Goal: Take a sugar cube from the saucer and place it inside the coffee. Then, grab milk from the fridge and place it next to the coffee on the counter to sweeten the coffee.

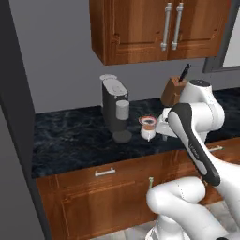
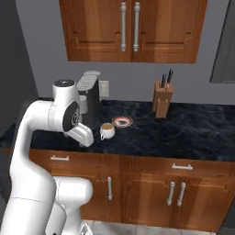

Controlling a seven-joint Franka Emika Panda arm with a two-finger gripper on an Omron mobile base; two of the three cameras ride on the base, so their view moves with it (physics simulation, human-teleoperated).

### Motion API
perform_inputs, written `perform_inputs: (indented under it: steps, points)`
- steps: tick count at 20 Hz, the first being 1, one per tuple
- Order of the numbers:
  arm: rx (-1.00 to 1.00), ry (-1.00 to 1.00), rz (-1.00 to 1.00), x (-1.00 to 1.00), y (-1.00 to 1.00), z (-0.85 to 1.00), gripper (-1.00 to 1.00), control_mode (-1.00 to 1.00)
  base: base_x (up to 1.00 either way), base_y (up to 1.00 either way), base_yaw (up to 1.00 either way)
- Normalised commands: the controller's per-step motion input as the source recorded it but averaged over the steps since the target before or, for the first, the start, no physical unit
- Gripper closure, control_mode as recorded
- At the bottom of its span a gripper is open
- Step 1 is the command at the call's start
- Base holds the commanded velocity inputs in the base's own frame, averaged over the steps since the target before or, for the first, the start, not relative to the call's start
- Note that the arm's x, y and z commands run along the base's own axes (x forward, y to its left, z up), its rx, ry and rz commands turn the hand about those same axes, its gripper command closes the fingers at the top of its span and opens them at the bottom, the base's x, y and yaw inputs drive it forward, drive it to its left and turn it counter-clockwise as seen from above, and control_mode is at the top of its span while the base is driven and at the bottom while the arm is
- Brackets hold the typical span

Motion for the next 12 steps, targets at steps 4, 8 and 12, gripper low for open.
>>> perform_inputs:
  steps: [4,8,12]
  points:
    - [0.00,0.00,0.00,0.00,0.00,0.00,-1.00,1.00,-0.12,-0.75,-0.57]
    - [0.00,0.00,0.00,0.00,0.00,0.00,-1.00,1.00,0.00,-0.56,-0.72]
    - [0.00,0.00,0.00,0.00,0.00,0.00,-1.00,1.00,0.00,-0.51,-0.72]
